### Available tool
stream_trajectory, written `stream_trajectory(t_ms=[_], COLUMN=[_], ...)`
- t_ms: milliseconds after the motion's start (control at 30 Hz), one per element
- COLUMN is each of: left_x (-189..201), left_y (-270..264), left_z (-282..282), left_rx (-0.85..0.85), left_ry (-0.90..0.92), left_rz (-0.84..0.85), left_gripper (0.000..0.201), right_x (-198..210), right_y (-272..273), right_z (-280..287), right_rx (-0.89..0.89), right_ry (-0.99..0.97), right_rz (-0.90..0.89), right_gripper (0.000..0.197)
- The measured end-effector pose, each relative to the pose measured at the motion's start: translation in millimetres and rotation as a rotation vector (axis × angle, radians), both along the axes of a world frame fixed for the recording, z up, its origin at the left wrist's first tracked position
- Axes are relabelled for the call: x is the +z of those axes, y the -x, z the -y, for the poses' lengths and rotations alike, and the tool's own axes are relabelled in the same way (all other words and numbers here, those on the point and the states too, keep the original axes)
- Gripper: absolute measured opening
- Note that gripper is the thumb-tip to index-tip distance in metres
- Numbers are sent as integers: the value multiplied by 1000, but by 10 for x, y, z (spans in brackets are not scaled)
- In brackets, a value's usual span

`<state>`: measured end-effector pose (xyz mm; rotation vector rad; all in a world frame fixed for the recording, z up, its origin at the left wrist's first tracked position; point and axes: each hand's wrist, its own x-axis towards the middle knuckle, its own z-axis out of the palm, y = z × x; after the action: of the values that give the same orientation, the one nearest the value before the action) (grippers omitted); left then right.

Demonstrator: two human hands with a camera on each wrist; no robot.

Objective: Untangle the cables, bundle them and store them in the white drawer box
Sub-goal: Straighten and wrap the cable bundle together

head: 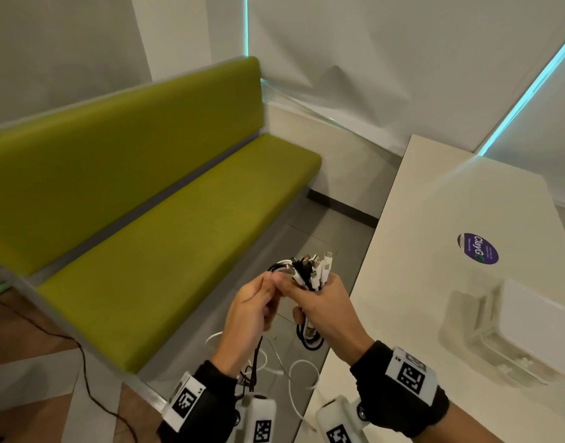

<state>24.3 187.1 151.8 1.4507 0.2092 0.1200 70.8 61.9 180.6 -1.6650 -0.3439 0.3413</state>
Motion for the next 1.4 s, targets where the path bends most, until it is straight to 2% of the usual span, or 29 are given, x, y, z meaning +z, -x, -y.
stream_trajectory(t_ms=[200,267,400,467,533,633,700,867,1000,1133,1233,1267,1300,1367,1400], left_x=[-14,76,165,131,42,-16,-37,-47,7,-65,-150,-182,-211,-321,-362], left_y=[4,14,17,-2,-39,-62,-70,-46,-107,-85,-41,-14,32,86,107], left_z=[99,120,118,96,69,38,41,17,-24,-39,-62,-66,-92,-161,-195], left_rx=[20,-29,-174,-185,-191,-234,-228,-118,-74,-87,-113,-112,-115,-128,-129], left_ry=[-20,-55,-125,-178,-227,-252,-284,-149,-134,-177,-131,-81,-46,-56,-71], left_rz=[-69,-58,-32,-53,-79,-106,-98,-78,-1,-8,16,18,18,54,63], left_gripper=[33,31,33,34,27,35,36,27,31,41,34,38,51,94,109], right_x=[-2,7,27,26,7,-23,-29,68,167,185,164,162,168,199,226], right_y=[-16,-25,-44,-47,-59,-62,-58,-53,-50,-17,30,30,32,3,-10], right_z=[-66,-76,-77,-75,-57,-39,-42,-157,-265,-291,-338,-355,-381,-404,-409], right_rx=[30,46,68,73,69,79,67,63,-7,-45,-32,-29,-31,-29,-16], right_ry=[-29,-26,-34,-13,4,-14,-25,-144,-262,-214,-192,-208,-236,-311,-336], right_rz=[-49,-84,-144,-144,-133,-145,-159,-273,-356,-386,-376,-385,-408,-467,-481], right_gripper=[23,22,32,33,44,63,65,33,31,26,25,27,29,31,33])
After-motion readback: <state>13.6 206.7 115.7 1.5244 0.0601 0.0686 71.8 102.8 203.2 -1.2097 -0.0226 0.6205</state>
